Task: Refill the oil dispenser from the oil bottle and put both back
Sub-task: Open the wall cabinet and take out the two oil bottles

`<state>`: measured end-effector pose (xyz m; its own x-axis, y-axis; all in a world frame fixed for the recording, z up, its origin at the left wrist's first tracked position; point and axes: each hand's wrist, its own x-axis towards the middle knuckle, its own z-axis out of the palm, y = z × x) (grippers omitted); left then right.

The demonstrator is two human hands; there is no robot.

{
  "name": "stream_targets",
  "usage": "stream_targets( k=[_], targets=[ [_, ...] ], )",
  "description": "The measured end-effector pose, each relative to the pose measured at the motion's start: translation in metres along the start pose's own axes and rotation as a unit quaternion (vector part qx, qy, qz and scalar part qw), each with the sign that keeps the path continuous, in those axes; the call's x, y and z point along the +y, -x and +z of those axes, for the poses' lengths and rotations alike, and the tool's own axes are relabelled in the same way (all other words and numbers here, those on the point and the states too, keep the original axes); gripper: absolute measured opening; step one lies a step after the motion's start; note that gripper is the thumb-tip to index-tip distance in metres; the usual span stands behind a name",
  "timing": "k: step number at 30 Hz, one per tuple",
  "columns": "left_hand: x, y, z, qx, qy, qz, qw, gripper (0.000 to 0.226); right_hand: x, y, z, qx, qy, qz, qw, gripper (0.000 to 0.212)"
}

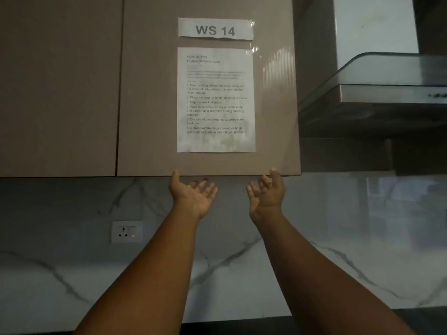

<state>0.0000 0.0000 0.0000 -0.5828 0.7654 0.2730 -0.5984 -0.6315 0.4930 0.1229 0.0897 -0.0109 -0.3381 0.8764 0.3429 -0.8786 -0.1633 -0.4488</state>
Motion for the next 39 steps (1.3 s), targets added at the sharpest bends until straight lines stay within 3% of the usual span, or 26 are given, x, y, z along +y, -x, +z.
stream_targets(
  k=[6,20,31,36,39],
  targets=[
    [-0.005,-0.009,-0.002,-0.017,0.027,0.004,0.999,0.089,-0.002,-0.011,-0.001,-0.014,-0.091,0.044,0.995,0.074],
    [0.001,-0.006,0.006,-0.019,0.011,-0.012,1.000,0.074,-0.020,-0.025,-0.013,-0.030,-0.079,0.086,0.993,0.063],
    [0.003,0.025,0.012,-0.002,-0.020,0.005,1.000,0.078,-0.049,0.002,-0.004,-0.024,-0.142,0.026,0.989,0.047],
    [0.003,0.050,0.021,0.018,-0.021,0.030,0.999,0.075,-0.074,0.030,0.008,-0.055,-0.122,0.002,0.991,0.015],
    [0.001,0.064,0.028,0.032,-0.023,0.048,0.998,0.072,-0.081,0.048,0.012,-0.076,-0.109,0.000,0.991,0.009]
  ],
)
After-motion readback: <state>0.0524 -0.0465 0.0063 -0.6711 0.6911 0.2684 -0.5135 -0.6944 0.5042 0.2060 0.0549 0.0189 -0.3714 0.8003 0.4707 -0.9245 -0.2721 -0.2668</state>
